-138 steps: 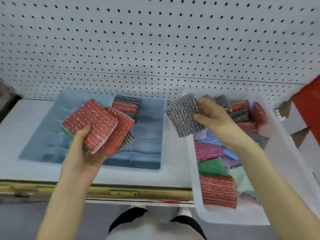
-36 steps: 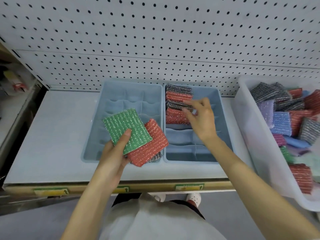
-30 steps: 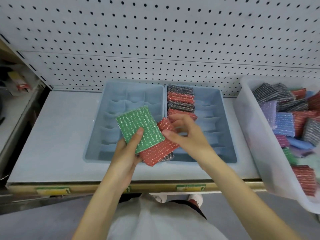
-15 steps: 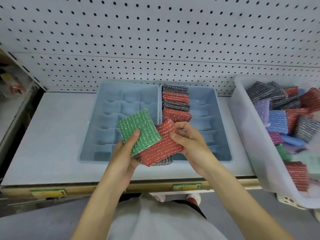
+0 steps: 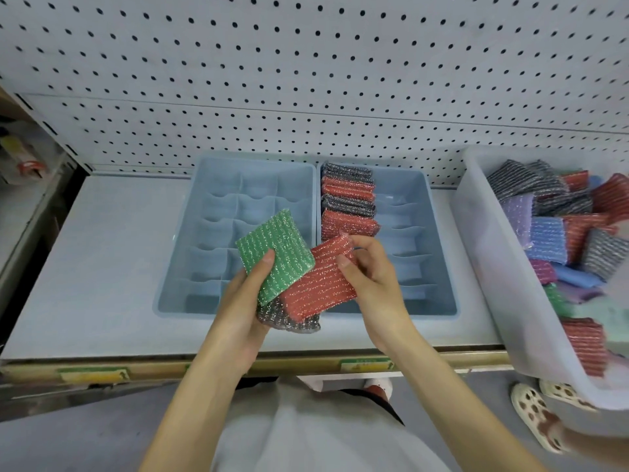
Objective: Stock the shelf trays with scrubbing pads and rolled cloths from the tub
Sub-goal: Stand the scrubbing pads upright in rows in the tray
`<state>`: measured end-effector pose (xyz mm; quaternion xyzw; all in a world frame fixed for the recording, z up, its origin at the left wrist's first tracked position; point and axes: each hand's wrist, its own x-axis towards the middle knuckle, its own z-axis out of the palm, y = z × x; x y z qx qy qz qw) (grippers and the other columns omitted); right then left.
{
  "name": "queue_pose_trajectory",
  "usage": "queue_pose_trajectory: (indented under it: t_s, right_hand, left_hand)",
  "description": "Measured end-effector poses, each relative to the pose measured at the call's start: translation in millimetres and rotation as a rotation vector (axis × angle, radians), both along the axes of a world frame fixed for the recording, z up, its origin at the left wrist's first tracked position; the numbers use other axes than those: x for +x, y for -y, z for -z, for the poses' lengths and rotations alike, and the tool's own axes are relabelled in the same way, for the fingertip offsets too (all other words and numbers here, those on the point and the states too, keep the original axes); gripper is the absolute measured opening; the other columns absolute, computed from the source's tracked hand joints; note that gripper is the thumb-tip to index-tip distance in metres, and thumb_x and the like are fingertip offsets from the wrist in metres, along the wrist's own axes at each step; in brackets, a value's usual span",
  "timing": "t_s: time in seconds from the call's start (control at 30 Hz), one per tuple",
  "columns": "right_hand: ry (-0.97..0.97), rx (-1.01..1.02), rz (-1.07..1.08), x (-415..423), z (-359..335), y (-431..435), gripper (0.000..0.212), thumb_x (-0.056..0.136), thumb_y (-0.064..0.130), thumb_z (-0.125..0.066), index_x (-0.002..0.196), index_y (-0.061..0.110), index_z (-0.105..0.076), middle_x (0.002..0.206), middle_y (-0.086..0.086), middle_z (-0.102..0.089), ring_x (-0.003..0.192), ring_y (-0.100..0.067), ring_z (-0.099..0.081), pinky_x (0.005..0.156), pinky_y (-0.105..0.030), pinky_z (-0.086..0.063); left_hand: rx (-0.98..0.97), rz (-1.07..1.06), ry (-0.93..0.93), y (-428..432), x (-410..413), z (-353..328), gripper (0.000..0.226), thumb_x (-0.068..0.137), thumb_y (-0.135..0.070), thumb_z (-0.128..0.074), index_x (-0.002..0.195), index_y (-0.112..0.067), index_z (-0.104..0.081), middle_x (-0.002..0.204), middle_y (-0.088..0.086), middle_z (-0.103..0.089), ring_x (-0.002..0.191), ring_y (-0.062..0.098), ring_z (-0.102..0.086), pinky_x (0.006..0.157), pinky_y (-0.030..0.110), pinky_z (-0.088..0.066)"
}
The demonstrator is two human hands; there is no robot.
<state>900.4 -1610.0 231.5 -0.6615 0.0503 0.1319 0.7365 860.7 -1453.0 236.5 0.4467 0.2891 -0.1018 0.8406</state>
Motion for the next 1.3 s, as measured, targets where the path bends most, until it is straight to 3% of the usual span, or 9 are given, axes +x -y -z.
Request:
queue_pose_trajectory:
  t_s: [0.17,0.27,0.47,0.67,0.93,1.07,1.13,1.2,1.3]
  right_hand:
    - [-0.137,0.118,0.069,6.4,-0.5,4.7,0.017,0.098,0.006,-0.045,0.104,0.020,-0.053,0.094,-0.001,-0.064,0.079,-0.013,-0.063,0.067,-0.027,-0.054]
    - [-0.018,0.050,0.148,22.1,-0.7,24.7,0.027,0.099,0.010,-0.044,0.111,0.034,-0.050,0.097,-0.002,-0.062,0.086,-0.014,-0.062,0.072,-0.028,-0.054]
    - [0.351,-0.519,0.164,68.0,16.1,61.4,0.026,0.086,0.007,-0.067,0.092,0.026,-0.049,0.089,0.009,-0.059,0.076,-0.008,-0.060,0.068,-0.026,-0.048]
    - [0.896,-1.239,-0.228,88.5,41.1,67.1,0.027,0.077,0.010,-0.076,0.100,0.014,-0.061,0.085,-0.004,-0.066,0.076,-0.027,-0.061,0.057,-0.040,-0.054]
    - [1.042,-1.409,-0.380,95.5,64.9,67.2,0.057,0.064,-0.009,-0.077,0.113,0.016,-0.068,0.094,-0.014,-0.063,0.076,-0.031,-0.060,0.039,-0.033,-0.050]
    - [0.980,-1.343,-0.288,96.7,65.3,62.8,0.032,0.077,0.007,-0.076,0.108,0.013,-0.070,0.095,-0.015,-0.058,0.081,-0.032,-0.055,0.061,-0.040,-0.053]
    - [0.907,-1.172,-0.109,87.8,50.7,57.2,0.021,0.086,0.016,-0.068,0.107,0.016,-0.071,0.098,-0.010,-0.056,0.087,-0.024,-0.053,0.074,-0.030,-0.048]
    - [0.559,-0.782,-0.031,68.3,16.9,42.8,0.019,0.091,0.021,-0.060,0.108,0.022,-0.069,0.100,-0.001,-0.057,0.087,-0.011,-0.054,0.076,-0.015,-0.043]
    - [0.084,-0.321,-0.253,33.3,-17.6,15.1,0.017,0.089,0.027,-0.060,0.106,0.028,-0.063,0.096,0.006,-0.064,0.081,-0.005,-0.061,0.072,-0.017,-0.049]
  left_hand:
    - [0.033,-0.025,-0.003,-1.9,5.8,-4.0,0.046,0.077,-0.037,-0.061,0.119,-0.017,-0.062,0.109,0.006,-0.072,0.098,0.023,-0.069,0.080,0.037,-0.053]
    - [0.077,-0.136,-0.037,-11.5,6.4,-2.8,0.033,0.083,-0.030,-0.063,0.114,-0.018,-0.064,0.105,0.004,-0.073,0.095,0.020,-0.069,0.079,0.036,-0.053]
    - [0.236,-0.175,-0.015,-29.5,4.3,-0.2,0.017,0.092,-0.026,-0.058,0.106,-0.020,-0.064,0.098,-0.002,-0.074,0.086,0.013,-0.070,0.073,0.030,-0.053]
    - [0.278,-0.206,-0.040,-28.3,3.7,5.8,0.035,0.094,-0.036,-0.053,0.126,-0.020,-0.056,0.116,0.001,-0.068,0.104,0.018,-0.065,0.089,0.036,-0.051]
    - [0.265,-0.185,-0.030,-25.8,0.1,6.6,0.023,0.098,-0.025,-0.048,0.120,-0.028,-0.054,0.112,-0.003,-0.067,0.102,0.016,-0.064,0.082,0.035,-0.052]
    - [0.291,-0.108,0.039,-18.5,-0.1,2.7,0.024,0.095,-0.023,-0.053,0.118,-0.026,-0.058,0.108,-0.004,-0.071,0.097,0.013,-0.068,0.077,0.032,-0.051]
    - [0.307,-0.086,0.068,-16.8,-0.6,1.9,0.022,0.094,-0.023,-0.054,0.115,-0.027,-0.060,0.104,-0.005,-0.072,0.094,0.012,-0.069,0.075,0.030,-0.051]
    - [0.332,-0.063,0.092,-13.0,-0.2,2.2,0.021,0.093,-0.023,-0.055,0.113,-0.028,-0.061,0.102,-0.006,-0.073,0.094,0.012,-0.069,0.077,0.030,-0.051]
    - [0.335,-0.027,0.124,0.9,3.4,1.9,0.020,0.092,-0.021,-0.057,0.109,-0.030,-0.061,0.099,-0.008,-0.074,0.093,0.012,-0.070,0.077,0.028,-0.053]
